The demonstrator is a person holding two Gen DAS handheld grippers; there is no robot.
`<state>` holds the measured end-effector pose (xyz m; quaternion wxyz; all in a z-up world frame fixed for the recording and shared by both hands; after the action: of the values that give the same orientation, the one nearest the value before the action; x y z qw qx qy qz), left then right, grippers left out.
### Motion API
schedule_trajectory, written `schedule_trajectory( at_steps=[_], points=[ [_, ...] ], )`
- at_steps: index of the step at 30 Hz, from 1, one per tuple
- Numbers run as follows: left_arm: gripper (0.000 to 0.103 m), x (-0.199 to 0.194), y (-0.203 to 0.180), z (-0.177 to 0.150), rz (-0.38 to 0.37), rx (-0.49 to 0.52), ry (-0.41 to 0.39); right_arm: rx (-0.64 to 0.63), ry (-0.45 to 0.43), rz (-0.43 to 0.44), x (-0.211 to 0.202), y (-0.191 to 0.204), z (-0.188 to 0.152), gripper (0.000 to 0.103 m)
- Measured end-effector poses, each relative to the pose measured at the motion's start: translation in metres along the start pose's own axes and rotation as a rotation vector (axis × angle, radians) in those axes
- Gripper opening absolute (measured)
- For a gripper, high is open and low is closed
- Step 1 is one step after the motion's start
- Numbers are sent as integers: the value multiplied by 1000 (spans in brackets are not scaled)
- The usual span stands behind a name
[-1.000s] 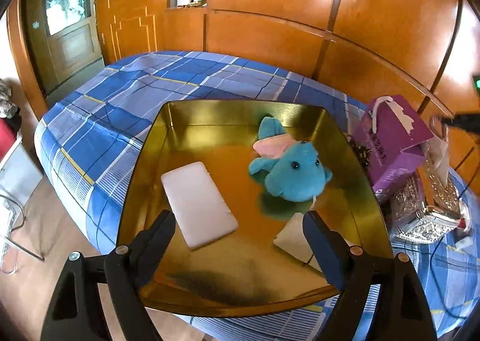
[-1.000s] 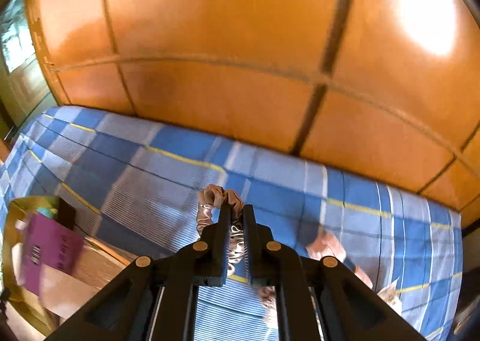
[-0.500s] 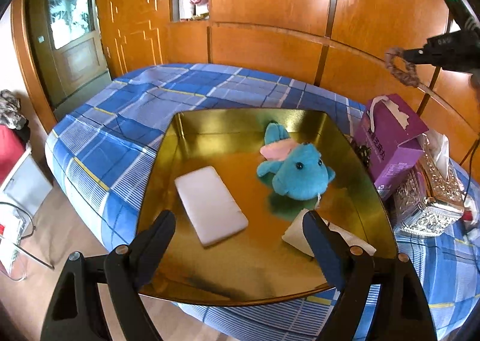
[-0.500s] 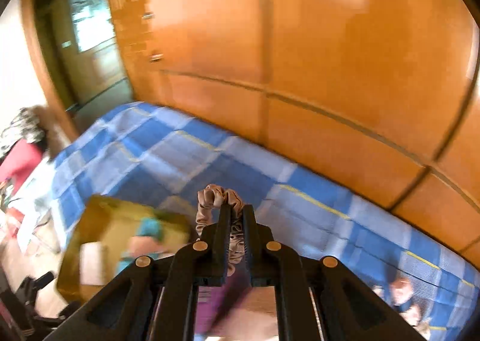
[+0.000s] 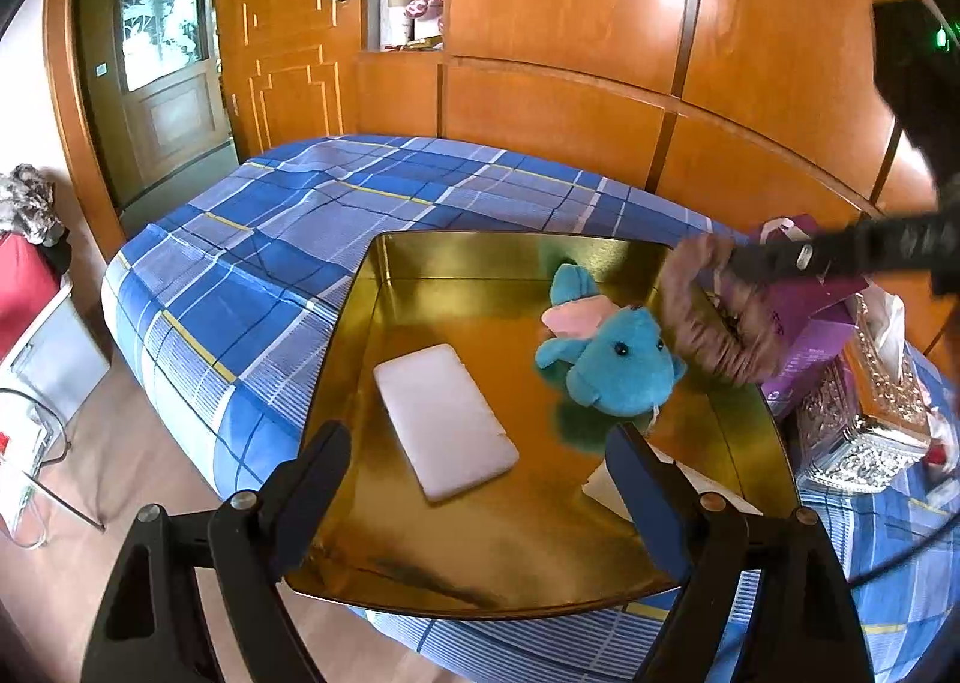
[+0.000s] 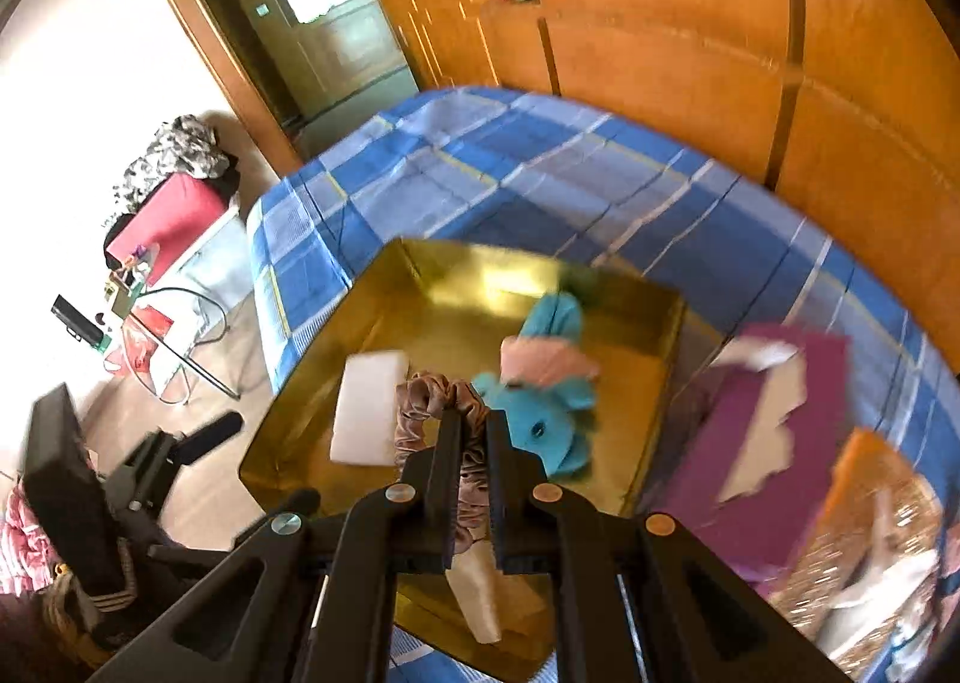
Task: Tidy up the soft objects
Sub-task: 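Carry the brown scrunchie to the gold tray and release it with the right gripper, then move both open grippers back toward the remaining items on the bed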
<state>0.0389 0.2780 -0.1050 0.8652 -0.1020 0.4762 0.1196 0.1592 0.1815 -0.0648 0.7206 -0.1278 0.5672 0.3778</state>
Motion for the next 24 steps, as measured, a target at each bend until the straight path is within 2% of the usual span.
schedule_trajectory(
  at_steps=[5,8,12,19,24],
  points=[
    [87,-1,11,2,9,-37,-11,65,-1,-3,37,-3,-2,7],
    [87,1,15,1,13,-47,-7,86,0,7,53,0,-3,11],
    [87,2,14,1,9,-41,-6,100,32,75,63,8,-7,32],
    [87,1,3,-1,-2,-8,-7,92,-45,4,40,1,-22,32],
    [87,-3,-10,-3,-10,31,-13,84,-102,-84,17,-10,-41,32]
  ],
)
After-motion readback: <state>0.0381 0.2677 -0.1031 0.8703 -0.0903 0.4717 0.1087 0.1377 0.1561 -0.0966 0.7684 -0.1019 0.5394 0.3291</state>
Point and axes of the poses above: each gripper's, at about its wrist camera, not at the fingertips, and x roughly the way its jaws point, y to its left, z to its top, the point moved 8 cm from there along x, roughly the way its jaws point, and after that the axes turned 12 degrees about y, right-handed, at the moved point
